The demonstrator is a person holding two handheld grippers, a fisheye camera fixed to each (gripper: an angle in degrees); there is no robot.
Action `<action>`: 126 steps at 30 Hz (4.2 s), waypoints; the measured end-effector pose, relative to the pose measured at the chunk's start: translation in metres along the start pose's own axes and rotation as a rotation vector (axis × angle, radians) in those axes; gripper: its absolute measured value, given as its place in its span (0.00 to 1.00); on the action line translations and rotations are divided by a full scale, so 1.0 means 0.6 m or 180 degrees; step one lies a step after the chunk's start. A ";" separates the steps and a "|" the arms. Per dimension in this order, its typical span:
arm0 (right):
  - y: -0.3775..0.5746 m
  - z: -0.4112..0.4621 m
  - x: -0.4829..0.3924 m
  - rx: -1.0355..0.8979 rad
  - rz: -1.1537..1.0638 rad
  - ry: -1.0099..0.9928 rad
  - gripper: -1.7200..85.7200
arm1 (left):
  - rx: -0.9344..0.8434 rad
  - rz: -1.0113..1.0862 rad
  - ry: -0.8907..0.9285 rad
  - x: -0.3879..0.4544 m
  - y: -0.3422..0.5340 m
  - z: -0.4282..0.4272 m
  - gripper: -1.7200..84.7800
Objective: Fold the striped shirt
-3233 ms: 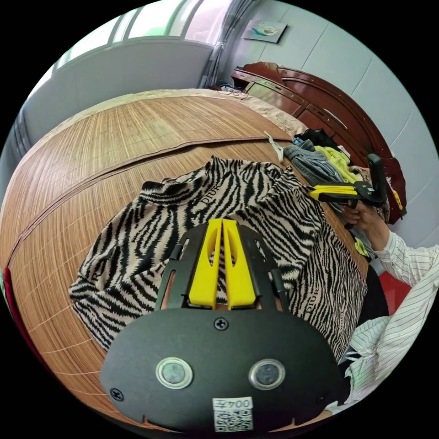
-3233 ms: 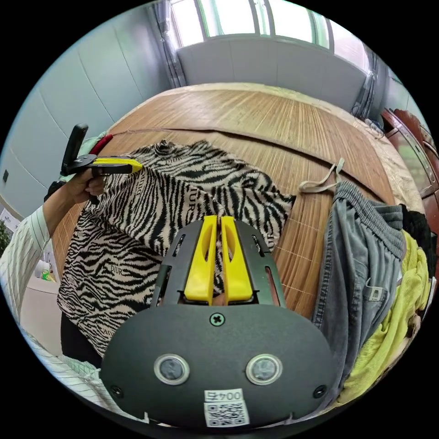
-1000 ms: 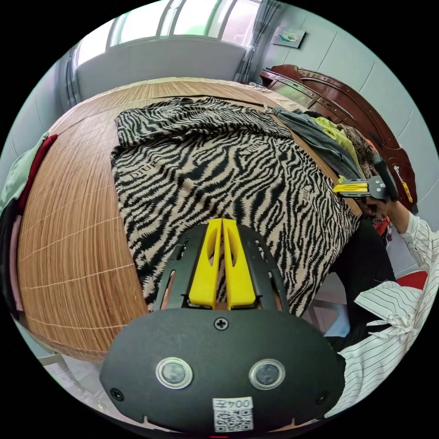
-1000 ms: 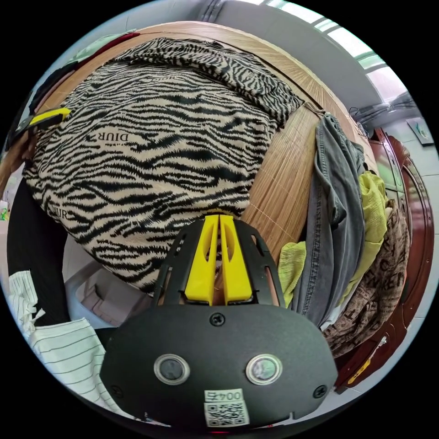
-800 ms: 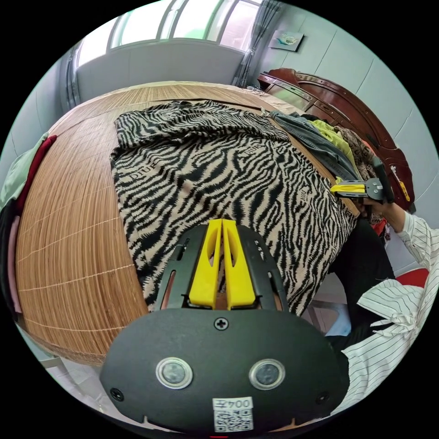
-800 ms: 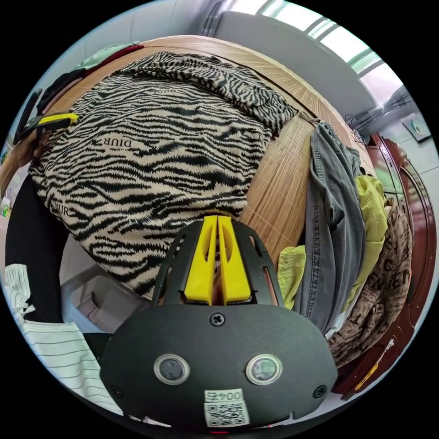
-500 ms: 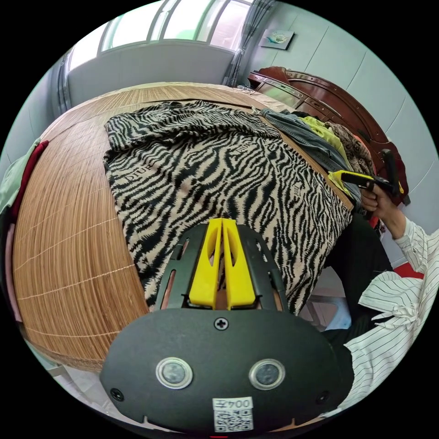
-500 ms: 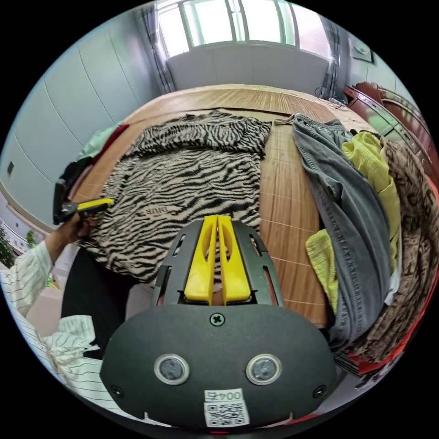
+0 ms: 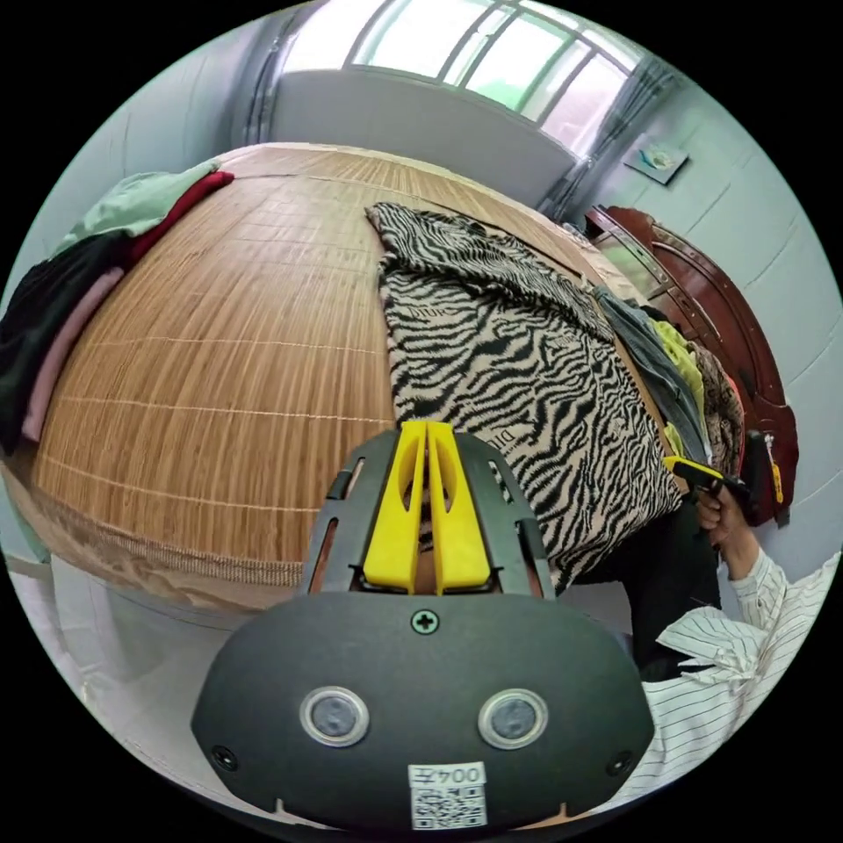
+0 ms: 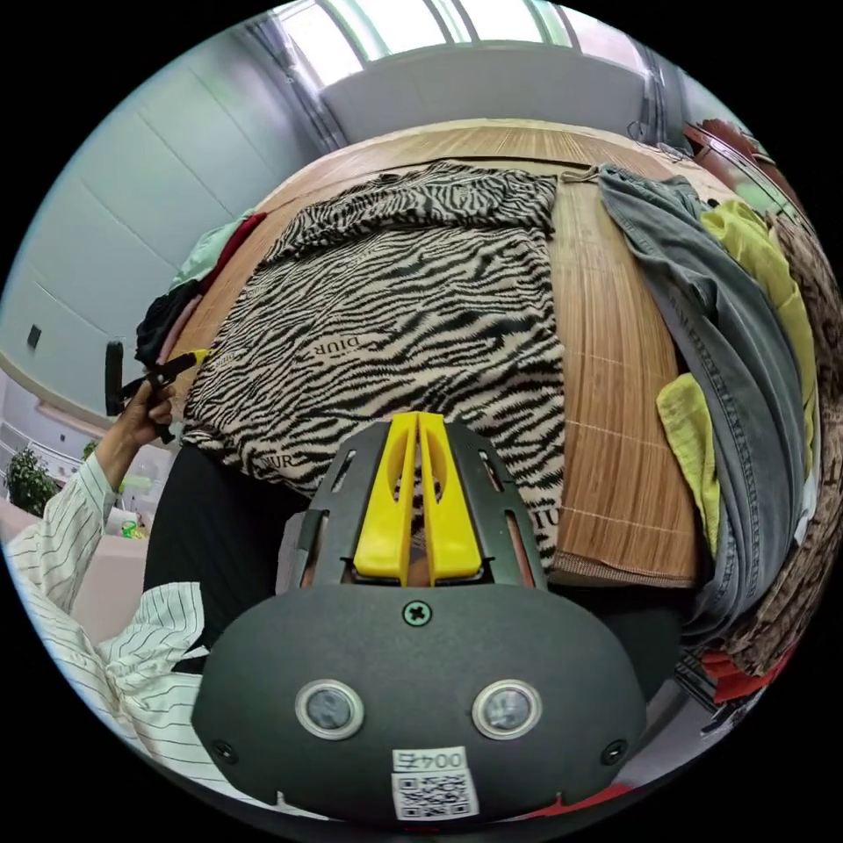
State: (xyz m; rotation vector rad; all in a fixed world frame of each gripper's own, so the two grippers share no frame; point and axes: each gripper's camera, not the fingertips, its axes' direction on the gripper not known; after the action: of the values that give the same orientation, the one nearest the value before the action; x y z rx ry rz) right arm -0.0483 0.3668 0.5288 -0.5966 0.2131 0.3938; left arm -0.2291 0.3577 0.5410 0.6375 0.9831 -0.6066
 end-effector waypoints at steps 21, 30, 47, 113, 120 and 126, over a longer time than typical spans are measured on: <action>0.180 0.011 0.281 0.0547 0.1552 -0.1705 0.15 | -0.0003 -0.1097 0.2002 -0.152 0.234 -0.104 0.23; 0.183 0.071 0.354 0.0193 0.1853 -0.1674 0.15 | -0.0151 -0.0907 0.1987 -0.135 0.207 -0.105 0.18; 0.069 0.188 0.357 -0.0822 0.1406 -0.1644 0.16 | 0.0061 -0.1176 0.2325 -0.176 0.214 -0.163 0.06; -0.257 0.084 0.421 0.0634 0.1869 -0.2691 0.02 | 0.0540 -0.2465 0.2867 -0.258 -0.216 -0.138 0.06; -0.367 0.195 0.450 0.0377 0.2175 -0.2698 0.03 | 0.0469 -0.2682 0.2716 -0.308 -0.251 -0.045 0.08; -0.422 0.272 0.464 0.0297 0.2522 -0.2629 0.07 | 0.0755 -0.3138 0.2746 -0.344 -0.232 0.017 0.13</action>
State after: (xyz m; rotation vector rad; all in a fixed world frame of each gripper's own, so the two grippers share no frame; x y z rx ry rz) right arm 0.3226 0.3533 0.7028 -0.1946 -0.3451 1.3476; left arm -0.4109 0.2934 0.6994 0.6010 2.0937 -1.3820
